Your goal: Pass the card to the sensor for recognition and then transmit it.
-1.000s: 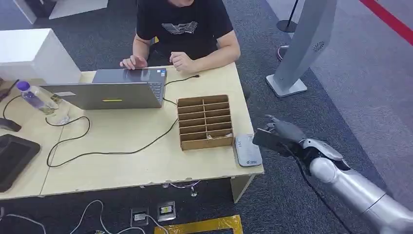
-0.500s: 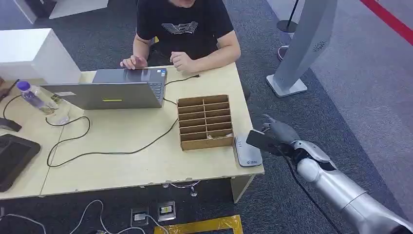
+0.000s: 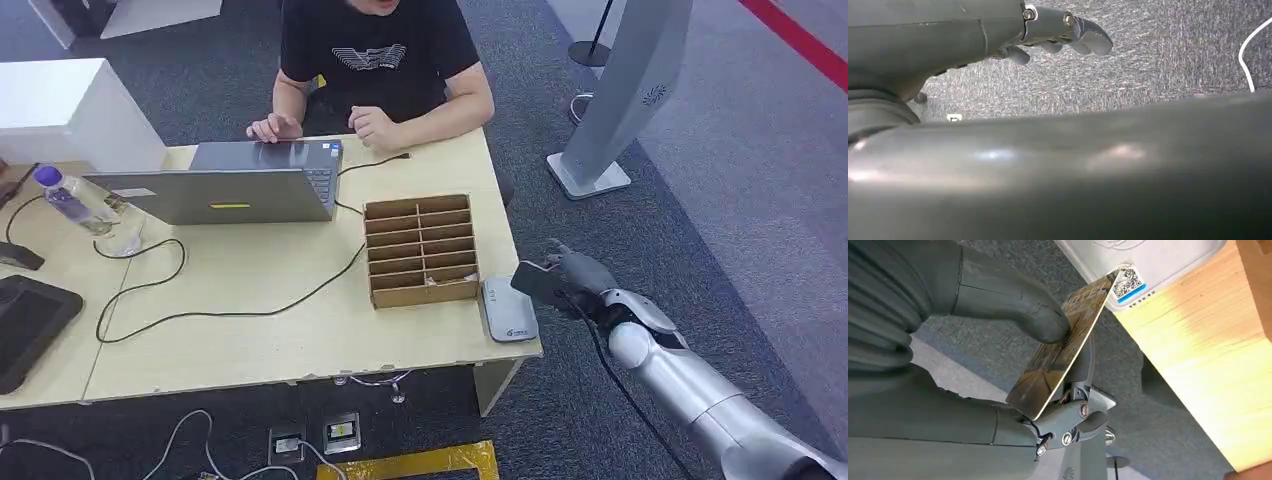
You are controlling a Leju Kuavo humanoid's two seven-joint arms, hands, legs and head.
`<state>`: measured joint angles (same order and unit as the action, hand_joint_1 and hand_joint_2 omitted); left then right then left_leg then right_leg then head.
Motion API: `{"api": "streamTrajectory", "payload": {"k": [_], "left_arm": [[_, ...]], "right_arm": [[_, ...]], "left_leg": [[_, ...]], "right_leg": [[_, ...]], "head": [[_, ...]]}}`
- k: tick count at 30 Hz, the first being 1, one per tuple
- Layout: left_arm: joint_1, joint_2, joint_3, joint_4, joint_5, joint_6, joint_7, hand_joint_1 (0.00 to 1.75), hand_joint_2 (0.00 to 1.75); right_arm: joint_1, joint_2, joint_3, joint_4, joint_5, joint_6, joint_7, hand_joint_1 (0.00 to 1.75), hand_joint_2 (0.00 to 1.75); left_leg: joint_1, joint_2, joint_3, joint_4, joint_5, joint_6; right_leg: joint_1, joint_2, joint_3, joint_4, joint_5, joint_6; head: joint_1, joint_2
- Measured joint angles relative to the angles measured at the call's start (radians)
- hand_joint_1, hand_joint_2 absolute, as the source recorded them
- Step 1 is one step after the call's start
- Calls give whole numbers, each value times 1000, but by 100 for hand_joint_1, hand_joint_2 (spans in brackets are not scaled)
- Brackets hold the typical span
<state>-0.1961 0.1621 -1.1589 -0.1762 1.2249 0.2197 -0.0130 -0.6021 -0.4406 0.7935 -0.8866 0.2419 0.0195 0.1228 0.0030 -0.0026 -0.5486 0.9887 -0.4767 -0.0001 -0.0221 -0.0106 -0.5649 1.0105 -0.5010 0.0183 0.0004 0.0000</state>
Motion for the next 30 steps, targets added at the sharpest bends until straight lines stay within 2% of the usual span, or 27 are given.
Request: {"api": "streamTrajectory", "payload": {"k": [8,10,18,30], "left_arm": [[0,0,0,0,0,0,0,0,0],[6,0,0,0,0,2,0,0,0],[10,0,0,0,1,4,0,0,0],[9,0,0,0,-12,2,0,0,0]], "right_arm": [[1,4,-3,6,0,0,0,175,175],[10,26,-15,21,12,11,0,175,175],[11,59,-23,19,21,34,24,175,175],[42,82,-31,14,9,11,30,175,175]], "left_leg": [[0,0,0,0,0,0],[0,0,0,0,0,0],[0,0,1,0,0,0],[0,2,2,0,0,0]], "right_leg": [[0,0,0,0,0,0],[0,0,0,0,0,0],[0,0,0,0,0,0],[0,3,1,0,0,0]], "head": [[0,0],[0,0],[0,0],[0,0]]}}
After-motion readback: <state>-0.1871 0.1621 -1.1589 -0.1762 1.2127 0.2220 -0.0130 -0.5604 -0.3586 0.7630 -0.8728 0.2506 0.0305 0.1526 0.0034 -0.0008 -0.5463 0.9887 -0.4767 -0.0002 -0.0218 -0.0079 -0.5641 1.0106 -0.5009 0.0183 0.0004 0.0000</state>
